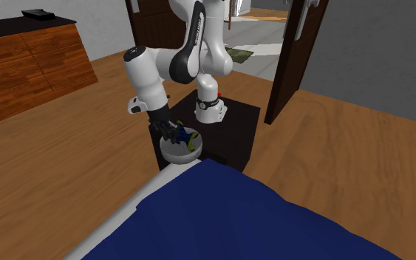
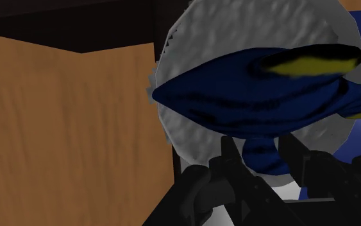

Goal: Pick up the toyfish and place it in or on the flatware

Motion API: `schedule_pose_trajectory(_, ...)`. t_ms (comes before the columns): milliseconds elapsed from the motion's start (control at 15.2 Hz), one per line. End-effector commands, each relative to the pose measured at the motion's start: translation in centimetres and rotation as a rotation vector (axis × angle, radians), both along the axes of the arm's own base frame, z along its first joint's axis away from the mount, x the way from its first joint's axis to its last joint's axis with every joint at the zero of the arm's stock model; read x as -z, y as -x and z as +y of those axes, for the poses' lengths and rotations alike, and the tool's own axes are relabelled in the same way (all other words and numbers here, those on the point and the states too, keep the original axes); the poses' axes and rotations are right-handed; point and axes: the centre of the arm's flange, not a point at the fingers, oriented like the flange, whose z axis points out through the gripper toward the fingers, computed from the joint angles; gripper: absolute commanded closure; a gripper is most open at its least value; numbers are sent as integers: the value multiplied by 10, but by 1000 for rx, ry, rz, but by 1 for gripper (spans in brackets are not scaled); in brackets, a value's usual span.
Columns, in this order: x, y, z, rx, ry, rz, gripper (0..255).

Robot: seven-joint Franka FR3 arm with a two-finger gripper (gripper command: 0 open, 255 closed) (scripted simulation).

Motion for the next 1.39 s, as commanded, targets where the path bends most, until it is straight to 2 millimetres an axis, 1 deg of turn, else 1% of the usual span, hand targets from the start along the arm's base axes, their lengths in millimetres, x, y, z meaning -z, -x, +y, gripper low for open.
schedule_pose_trajectory(0, 0, 0, 0, 0, 0, 0, 255)
schedule_pose_trajectory(132, 0, 0, 0, 0, 0, 0, 255)
schedule_pose_trajectory(198, 0, 0, 0, 0, 0, 0, 0)
schedule_pose_trajectory(528, 0, 0, 0, 0, 0, 0, 0)
schedule_pose_trajectory(726, -39, -4, -5, 0, 0, 0, 0)
schedule_pose_trajectory(792, -49, -5, -7, 0, 0, 0, 0)
schedule_pose_trajectory(1320, -49, -5, -7, 0, 0, 0, 0)
